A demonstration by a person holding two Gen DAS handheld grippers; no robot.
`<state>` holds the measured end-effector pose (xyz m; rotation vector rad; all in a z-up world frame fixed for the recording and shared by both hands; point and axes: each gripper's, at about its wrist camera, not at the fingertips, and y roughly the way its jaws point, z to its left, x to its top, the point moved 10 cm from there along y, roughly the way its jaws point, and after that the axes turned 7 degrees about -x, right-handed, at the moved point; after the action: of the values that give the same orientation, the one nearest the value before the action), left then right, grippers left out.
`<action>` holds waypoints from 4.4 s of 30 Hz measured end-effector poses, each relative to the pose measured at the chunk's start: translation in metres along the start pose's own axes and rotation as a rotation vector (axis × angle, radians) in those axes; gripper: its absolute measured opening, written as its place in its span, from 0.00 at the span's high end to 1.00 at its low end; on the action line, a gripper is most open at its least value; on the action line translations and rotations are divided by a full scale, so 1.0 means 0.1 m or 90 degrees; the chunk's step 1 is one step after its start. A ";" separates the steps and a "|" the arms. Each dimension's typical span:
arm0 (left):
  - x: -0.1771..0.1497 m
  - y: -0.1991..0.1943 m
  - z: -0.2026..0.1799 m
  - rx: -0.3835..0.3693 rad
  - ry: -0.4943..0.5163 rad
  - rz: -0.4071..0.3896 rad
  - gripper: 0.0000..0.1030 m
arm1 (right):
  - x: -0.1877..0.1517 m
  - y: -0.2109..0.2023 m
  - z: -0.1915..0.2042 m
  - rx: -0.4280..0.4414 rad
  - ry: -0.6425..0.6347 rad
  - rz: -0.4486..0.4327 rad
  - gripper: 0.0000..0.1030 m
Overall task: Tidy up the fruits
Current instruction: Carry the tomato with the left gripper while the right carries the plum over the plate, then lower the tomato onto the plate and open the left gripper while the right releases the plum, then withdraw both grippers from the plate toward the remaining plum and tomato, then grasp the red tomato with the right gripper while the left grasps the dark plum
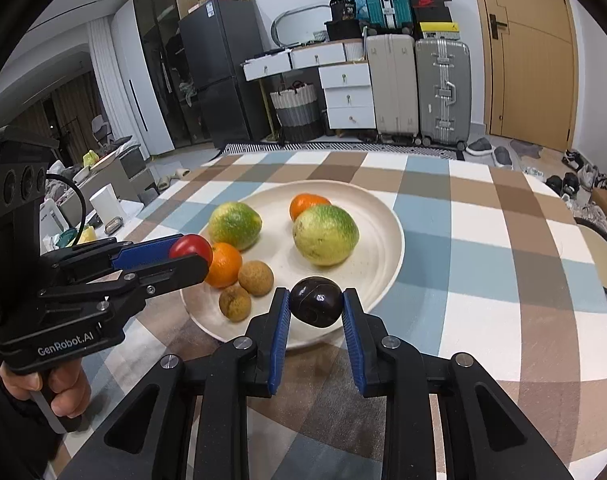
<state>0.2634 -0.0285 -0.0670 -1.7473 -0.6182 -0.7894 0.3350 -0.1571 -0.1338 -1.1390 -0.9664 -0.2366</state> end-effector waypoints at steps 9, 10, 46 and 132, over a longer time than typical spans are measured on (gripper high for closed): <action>-0.03 0.02 -0.07 -0.011 0.011 0.001 0.72 | -0.05 0.06 0.02 -0.006 -0.011 0.010 0.74; -0.04 0.02 -0.07 -0.012 0.011 0.003 0.72 | -0.05 0.06 0.02 -0.007 -0.011 0.010 0.74; -0.05 -0.10 -0.08 -0.002 0.019 -0.015 0.20 | -0.08 -0.11 -0.10 -0.040 -0.007 -0.012 0.29; -1.04 -1.10 0.19 0.059 -0.063 0.005 0.01 | -1.16 -0.45 1.26 0.017 -0.164 0.118 0.40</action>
<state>0.1199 0.0187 -0.0829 -1.7102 -0.7035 -0.6610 0.1721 -0.1047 -0.1811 -1.2461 -1.0780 0.0756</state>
